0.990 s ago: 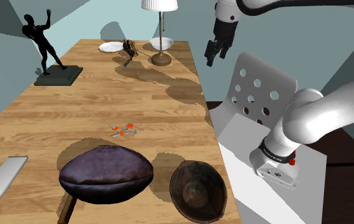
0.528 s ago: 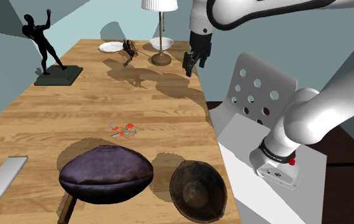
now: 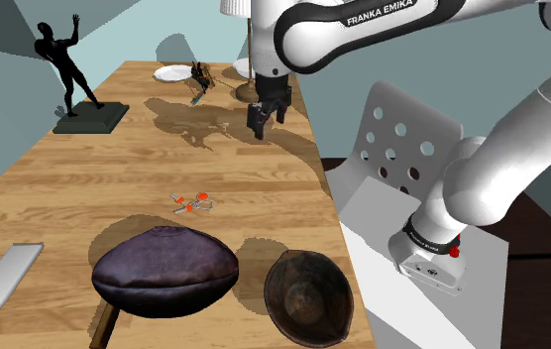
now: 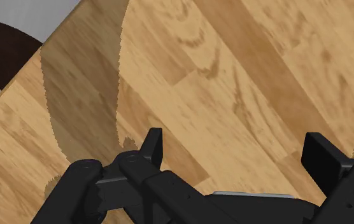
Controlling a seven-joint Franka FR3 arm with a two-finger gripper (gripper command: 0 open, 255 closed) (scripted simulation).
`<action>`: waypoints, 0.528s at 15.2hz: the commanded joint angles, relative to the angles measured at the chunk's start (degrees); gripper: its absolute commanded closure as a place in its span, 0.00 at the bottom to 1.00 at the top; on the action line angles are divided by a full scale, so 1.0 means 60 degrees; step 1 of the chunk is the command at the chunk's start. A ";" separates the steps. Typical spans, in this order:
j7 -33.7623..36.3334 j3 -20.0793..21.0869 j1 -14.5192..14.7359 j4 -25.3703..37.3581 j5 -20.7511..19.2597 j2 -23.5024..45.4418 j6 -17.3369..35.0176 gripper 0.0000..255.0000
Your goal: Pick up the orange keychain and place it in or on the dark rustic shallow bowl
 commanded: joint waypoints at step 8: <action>0.0889 0.0771 0.0571 0.2228 -0.0563 0.2956 0.0443 0.00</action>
